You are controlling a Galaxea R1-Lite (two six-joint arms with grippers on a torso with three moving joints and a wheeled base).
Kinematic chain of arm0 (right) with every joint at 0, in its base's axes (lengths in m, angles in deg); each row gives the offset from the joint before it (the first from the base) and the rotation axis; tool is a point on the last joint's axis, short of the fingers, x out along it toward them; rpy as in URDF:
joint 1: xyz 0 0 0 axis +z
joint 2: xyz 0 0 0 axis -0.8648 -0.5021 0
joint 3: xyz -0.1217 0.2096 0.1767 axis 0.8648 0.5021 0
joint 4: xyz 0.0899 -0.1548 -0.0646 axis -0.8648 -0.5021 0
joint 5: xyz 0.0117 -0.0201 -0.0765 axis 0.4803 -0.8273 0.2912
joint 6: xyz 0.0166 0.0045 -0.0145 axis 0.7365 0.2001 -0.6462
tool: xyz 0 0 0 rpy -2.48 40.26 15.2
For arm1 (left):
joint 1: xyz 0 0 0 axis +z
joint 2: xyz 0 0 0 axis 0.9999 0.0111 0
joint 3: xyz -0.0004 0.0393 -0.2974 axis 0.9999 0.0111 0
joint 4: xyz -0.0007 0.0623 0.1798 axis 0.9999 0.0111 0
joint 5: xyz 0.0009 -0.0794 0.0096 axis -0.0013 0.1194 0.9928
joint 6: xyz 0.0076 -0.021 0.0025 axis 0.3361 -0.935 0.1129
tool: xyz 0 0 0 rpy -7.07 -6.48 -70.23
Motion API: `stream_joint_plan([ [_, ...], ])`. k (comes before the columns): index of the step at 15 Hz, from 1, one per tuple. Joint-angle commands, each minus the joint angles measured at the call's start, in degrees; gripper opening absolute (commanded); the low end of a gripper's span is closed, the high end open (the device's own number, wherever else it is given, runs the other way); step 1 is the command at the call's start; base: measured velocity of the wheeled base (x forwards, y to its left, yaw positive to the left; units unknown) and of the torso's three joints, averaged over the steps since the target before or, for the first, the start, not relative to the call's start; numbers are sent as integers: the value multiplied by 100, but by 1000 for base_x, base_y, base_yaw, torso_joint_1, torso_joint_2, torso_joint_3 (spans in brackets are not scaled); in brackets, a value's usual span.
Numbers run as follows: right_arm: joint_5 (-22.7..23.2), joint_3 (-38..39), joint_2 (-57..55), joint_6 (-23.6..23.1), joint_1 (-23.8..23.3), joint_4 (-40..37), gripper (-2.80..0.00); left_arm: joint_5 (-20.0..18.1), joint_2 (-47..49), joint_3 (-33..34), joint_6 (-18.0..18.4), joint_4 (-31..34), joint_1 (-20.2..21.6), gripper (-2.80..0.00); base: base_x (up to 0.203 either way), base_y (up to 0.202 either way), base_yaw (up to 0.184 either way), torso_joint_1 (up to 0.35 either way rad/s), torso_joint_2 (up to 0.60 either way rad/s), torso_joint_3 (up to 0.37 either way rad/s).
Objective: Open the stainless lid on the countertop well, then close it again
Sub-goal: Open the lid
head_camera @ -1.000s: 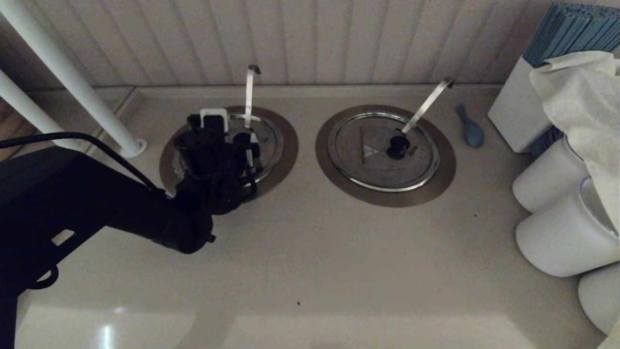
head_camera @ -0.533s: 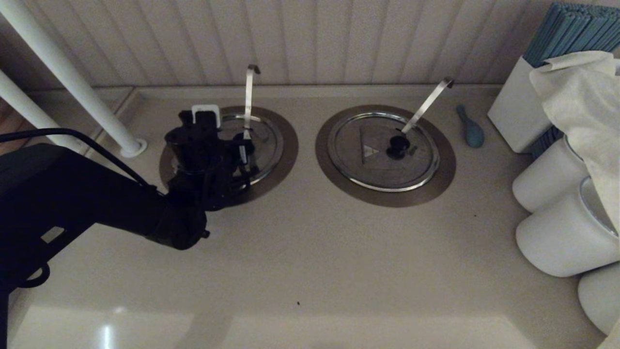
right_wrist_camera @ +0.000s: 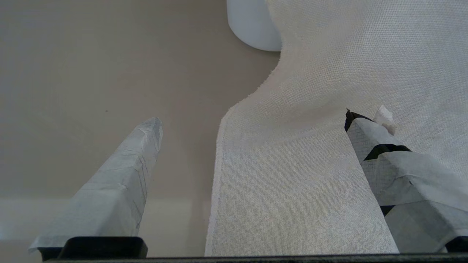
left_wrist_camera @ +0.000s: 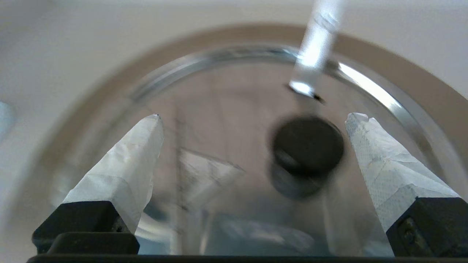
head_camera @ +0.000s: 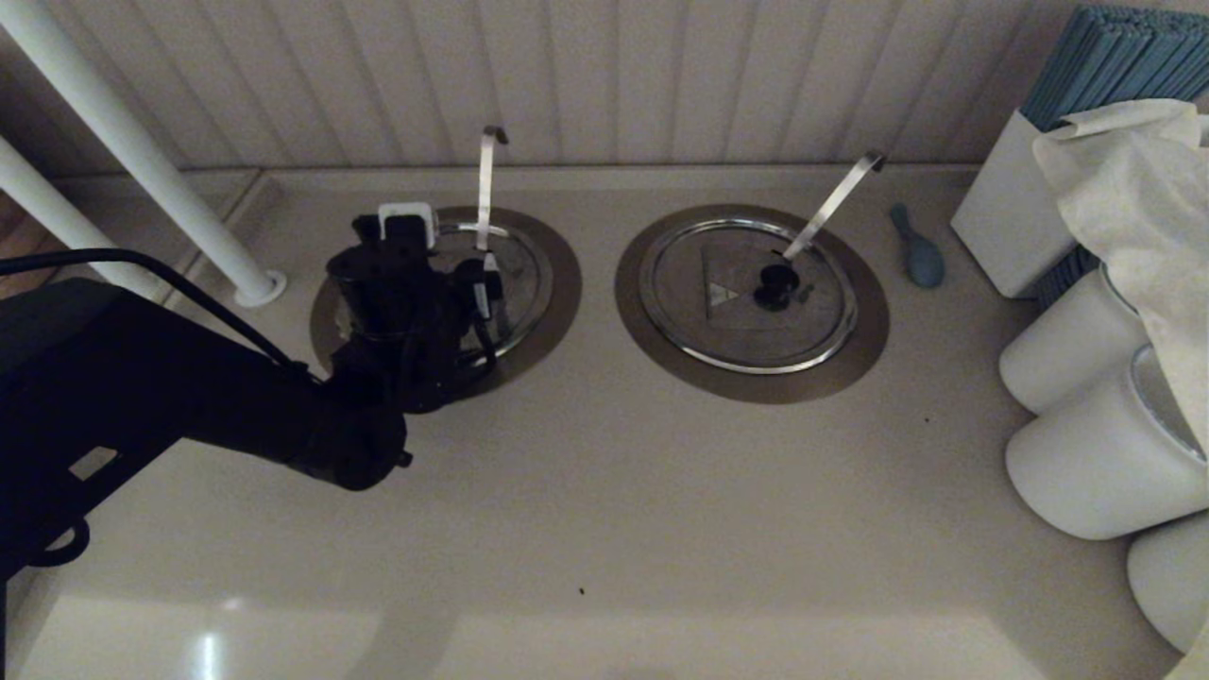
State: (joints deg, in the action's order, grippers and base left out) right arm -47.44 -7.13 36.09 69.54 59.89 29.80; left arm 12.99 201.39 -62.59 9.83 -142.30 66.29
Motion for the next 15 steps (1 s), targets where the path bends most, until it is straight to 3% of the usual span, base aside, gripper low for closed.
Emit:
stream_joint_plan([
  [1, 1, 0, 0, -2, -2, 5, 0, 14, 70, 11, -142, 87, -62, 0, 0, 0, 0, 0, 0, 0],
  [3, 1, 0, 0, -2, 6, 5, 0, -42, 118, -21, -559, 533, -107, 0, 0, 0, 0, 0, 0, 0],
  [4, 1, 0, 0, -2, 2, 5, 0, -53, 181, -56, -596, 612, -102, 0, 0, 0, 0, 0, 0, 0],
  [15, 3, 0, 0, -2, 6, 5, 0, -54, -104, -227, -589, 639, 224, 0, 0, 0, 0, 0, 0, 0],
])
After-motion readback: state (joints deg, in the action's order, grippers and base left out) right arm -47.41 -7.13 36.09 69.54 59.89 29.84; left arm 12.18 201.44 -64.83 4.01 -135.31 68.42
